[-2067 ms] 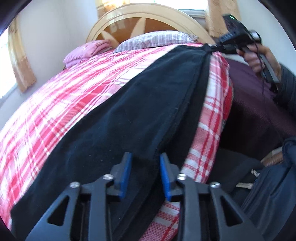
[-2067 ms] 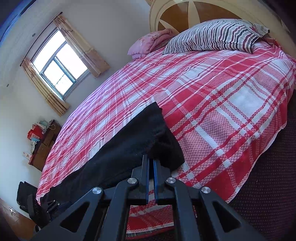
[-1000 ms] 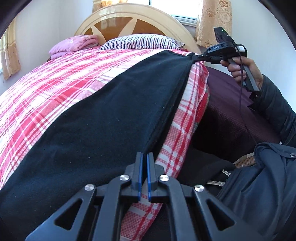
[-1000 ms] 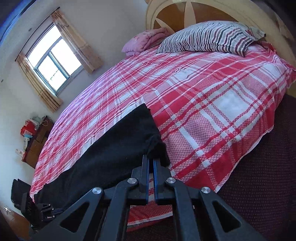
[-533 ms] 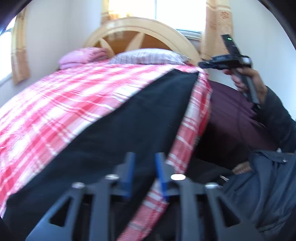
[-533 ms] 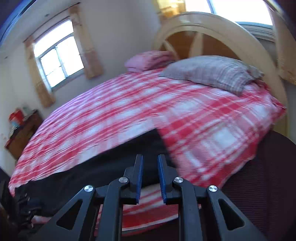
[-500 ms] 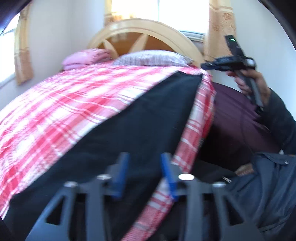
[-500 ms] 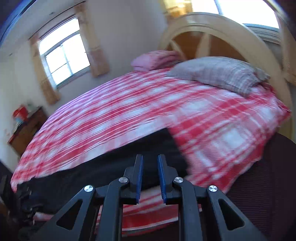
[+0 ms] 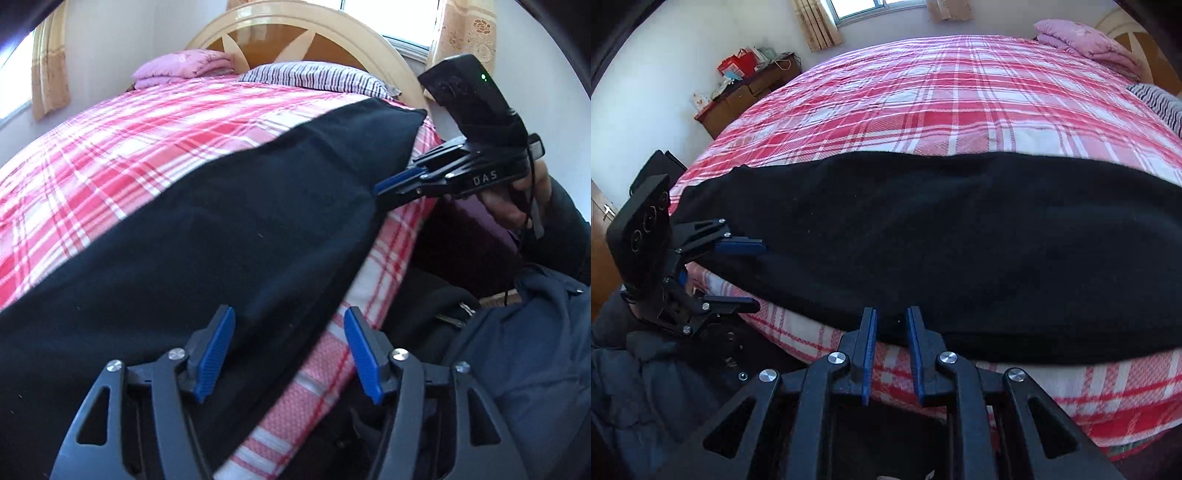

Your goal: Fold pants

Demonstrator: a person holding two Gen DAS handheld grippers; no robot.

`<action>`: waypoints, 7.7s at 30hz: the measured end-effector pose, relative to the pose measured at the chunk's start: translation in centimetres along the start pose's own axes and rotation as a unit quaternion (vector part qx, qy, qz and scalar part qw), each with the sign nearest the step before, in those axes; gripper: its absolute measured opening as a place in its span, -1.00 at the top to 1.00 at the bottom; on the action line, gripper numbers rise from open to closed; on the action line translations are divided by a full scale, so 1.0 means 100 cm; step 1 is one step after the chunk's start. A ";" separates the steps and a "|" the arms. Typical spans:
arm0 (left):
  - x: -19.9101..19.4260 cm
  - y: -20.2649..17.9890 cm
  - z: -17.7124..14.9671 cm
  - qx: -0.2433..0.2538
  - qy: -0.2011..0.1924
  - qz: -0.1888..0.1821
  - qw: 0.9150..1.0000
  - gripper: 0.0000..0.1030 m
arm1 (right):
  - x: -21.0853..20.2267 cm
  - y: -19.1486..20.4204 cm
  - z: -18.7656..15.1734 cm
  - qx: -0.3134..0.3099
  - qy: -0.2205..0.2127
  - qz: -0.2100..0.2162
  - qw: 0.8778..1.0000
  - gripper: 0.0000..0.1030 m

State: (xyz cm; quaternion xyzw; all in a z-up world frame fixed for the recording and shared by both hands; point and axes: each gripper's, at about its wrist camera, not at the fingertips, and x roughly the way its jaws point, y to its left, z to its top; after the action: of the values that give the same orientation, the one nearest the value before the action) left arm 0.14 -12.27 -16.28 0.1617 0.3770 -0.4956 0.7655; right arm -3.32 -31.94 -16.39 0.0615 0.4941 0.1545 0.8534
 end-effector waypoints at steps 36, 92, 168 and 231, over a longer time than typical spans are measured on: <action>-0.073 0.071 -0.073 -0.117 -0.034 0.086 0.989 -0.75 | 0.198 0.189 0.227 -0.045 0.106 0.164 0.980 0.51; -0.080 0.057 -0.077 -0.096 0.013 0.042 0.994 -0.93 | 0.128 0.176 0.079 -0.193 0.114 0.142 0.964 0.32; -0.087 0.124 -0.062 -0.179 -0.019 0.294 0.939 -1.00 | -0.152 -0.228 -0.043 0.383 -0.209 -0.043 0.899 -0.03; -0.038 0.094 0.014 -0.242 -0.074 -0.002 0.967 -1.00 | 0.031 0.102 0.073 -0.142 -0.050 0.063 0.986 -0.06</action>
State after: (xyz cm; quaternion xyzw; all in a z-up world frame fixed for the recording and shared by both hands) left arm 8.16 -6.39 -13.74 -0.0668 0.4283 -0.4017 0.8067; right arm 2.31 -20.97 -12.61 -0.0219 0.4187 0.2738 0.8656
